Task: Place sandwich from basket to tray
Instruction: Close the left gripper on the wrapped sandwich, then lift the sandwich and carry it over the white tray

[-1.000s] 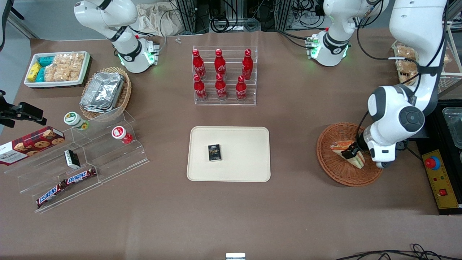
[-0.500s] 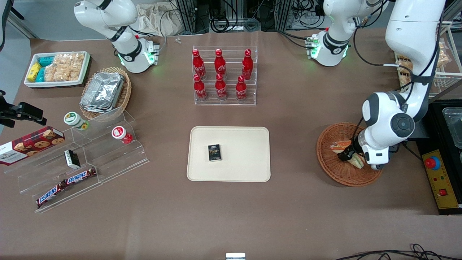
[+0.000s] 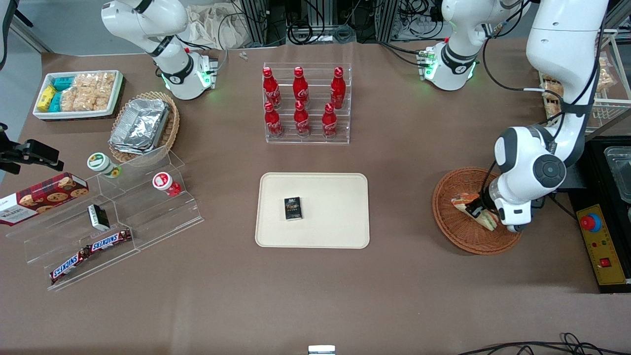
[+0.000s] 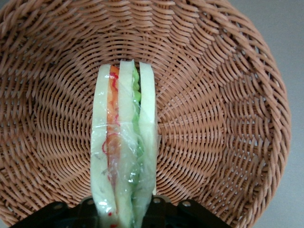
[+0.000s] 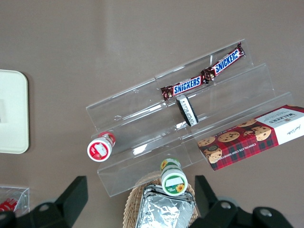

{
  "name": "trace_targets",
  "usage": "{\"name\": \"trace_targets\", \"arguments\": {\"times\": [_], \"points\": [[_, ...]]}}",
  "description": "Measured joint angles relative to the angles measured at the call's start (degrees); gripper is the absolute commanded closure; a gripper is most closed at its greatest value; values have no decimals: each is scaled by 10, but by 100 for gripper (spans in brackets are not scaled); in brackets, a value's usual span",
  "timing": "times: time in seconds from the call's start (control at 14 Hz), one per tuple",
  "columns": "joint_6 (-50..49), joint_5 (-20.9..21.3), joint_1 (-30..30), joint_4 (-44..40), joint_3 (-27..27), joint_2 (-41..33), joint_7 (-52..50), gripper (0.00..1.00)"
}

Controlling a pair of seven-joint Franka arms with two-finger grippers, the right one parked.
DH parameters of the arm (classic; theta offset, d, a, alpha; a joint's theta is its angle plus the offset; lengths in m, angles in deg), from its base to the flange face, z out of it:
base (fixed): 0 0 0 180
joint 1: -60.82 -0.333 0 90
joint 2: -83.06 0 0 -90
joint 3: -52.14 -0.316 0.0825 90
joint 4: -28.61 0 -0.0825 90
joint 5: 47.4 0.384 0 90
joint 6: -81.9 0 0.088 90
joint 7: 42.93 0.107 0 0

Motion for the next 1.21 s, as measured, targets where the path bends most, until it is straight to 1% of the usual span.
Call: {"name": "trace_targets", "arguments": {"times": [0.14, 0.36, 0.64, 0.93, 1.21], "points": [[-8, 1, 0, -3, 0, -11, 0, 98], [-79, 4, 1, -19, 3, -57, 6, 100], [-159, 4, 6, -32, 15, -126, 61, 100], [-235, 4, 11, -84, 68, -137, 97, 100], [-239, 4, 14, -96, 134, -130, 105, 100]]}}
